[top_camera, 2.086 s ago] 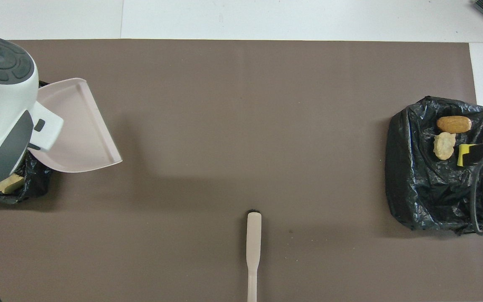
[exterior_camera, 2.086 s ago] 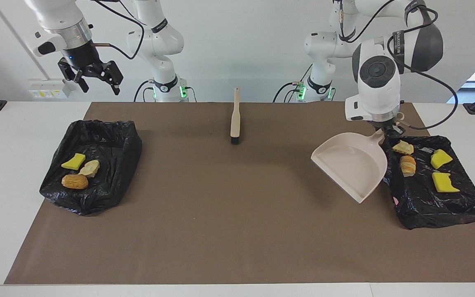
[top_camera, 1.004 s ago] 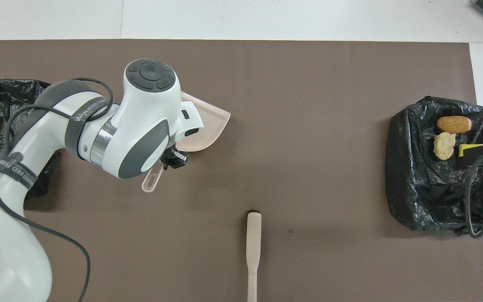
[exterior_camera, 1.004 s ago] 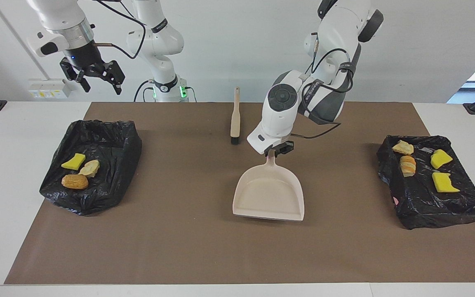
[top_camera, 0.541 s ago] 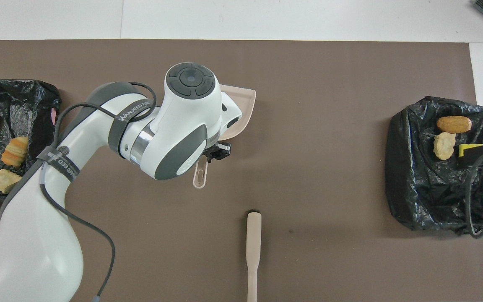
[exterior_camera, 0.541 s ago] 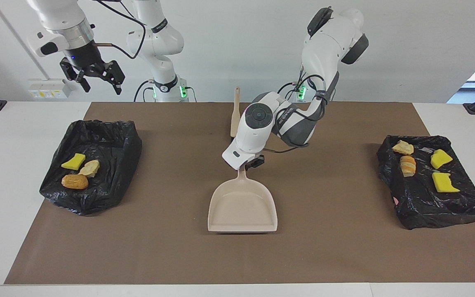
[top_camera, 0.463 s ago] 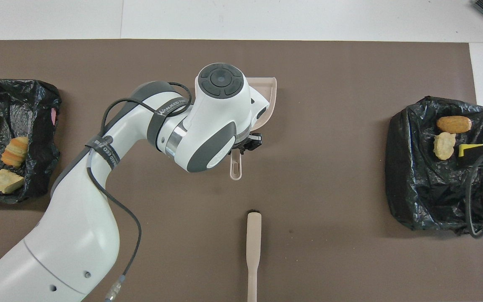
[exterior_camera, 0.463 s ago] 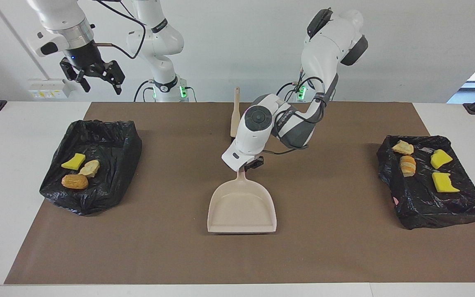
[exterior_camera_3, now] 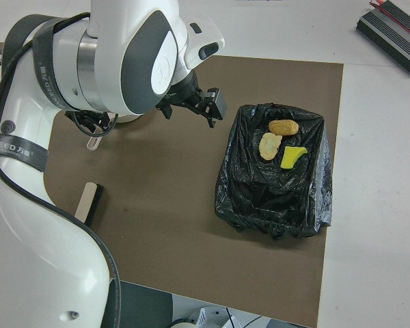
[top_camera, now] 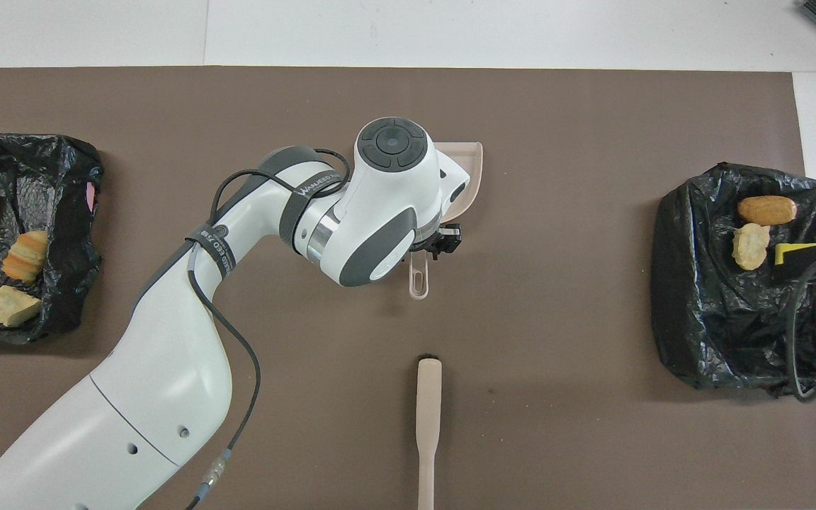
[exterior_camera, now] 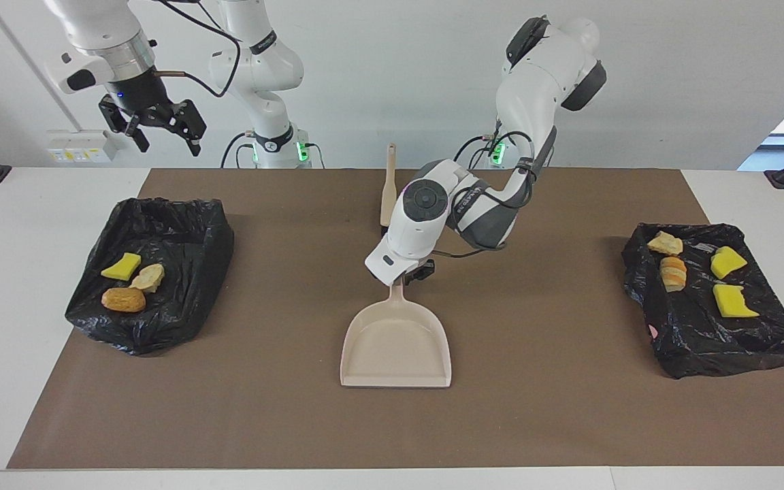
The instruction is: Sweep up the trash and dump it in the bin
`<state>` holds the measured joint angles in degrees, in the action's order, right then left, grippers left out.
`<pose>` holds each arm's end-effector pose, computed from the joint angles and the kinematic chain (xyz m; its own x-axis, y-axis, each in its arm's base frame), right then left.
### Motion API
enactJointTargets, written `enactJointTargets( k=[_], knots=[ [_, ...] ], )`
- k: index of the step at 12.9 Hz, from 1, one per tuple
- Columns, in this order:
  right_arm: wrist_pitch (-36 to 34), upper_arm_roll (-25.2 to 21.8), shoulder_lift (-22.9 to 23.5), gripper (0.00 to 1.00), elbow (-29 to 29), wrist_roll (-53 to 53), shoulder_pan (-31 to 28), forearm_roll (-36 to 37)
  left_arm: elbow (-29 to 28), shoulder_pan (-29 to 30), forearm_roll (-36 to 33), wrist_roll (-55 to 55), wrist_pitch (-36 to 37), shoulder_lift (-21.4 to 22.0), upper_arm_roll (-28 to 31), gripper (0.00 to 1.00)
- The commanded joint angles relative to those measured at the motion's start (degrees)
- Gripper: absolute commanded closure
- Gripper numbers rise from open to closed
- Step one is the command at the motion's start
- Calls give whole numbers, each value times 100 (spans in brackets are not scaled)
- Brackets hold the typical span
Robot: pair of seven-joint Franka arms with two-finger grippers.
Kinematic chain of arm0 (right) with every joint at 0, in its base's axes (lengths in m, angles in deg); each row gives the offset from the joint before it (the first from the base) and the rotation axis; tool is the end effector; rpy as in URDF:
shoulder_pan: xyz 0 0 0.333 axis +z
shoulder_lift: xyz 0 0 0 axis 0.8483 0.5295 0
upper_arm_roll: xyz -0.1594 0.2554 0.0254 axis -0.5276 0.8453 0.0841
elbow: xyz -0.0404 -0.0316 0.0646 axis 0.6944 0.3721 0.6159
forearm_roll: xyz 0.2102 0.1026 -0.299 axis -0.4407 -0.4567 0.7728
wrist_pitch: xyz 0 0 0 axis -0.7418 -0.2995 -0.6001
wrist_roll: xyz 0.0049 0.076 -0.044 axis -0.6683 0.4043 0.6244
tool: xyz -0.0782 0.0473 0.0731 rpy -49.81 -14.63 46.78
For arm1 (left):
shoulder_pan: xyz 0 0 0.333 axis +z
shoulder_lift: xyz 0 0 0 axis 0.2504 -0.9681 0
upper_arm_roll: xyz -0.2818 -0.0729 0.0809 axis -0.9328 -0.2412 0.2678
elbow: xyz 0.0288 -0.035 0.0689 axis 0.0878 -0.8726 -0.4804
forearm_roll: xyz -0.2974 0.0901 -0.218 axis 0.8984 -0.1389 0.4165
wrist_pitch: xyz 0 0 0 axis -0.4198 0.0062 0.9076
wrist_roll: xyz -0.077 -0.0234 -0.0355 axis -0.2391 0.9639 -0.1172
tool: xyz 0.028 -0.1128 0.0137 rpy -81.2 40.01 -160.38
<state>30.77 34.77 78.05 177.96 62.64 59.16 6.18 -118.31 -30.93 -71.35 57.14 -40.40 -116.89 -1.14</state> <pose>0.4925 -0.0240 0.6324 0.9936 -0.1099 -0.0250 -0.1096 -0.9939 0.0141 0.5526 -0.4447 0.3425 0.9857 -0.0670 -0.1548 -0.0487 -0.9917 0.1190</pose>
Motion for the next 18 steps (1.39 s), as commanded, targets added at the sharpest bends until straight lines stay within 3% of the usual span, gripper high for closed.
enactJointTargets(
  k=[1, 3, 7, 11, 14, 18],
  knots=[
    [-34, 16, -114, 0, 109, -115, -43, -33, 73, -115, -245, 83, 98, 67, 47, 0],
    [-33, 7, -114, 0, 109, -124, -43, -33, -75, -45, -502, 30, 159, 408, 29, 0],
    [-25, 16, -114, 0, 109, -115, -43, -33, -1191, 289, -458, -171, 168, 1550, 231, 0],
    [-33, 16, -114, 0, 109, -115, -43, -33, -2052, 280, -231, -1286, 142, 2578, 933, 0],
    [-33, 7, -114, 0, 109, -124, -43, -33, -2668, 228, 744, -2462, 194, 3580, 1862, 0],
    [-25, 7, -114, 0, 109, -115, -43, -33, -2740, 579, 878, -3797, 905, 4294, 2357, 0]
  ],
)
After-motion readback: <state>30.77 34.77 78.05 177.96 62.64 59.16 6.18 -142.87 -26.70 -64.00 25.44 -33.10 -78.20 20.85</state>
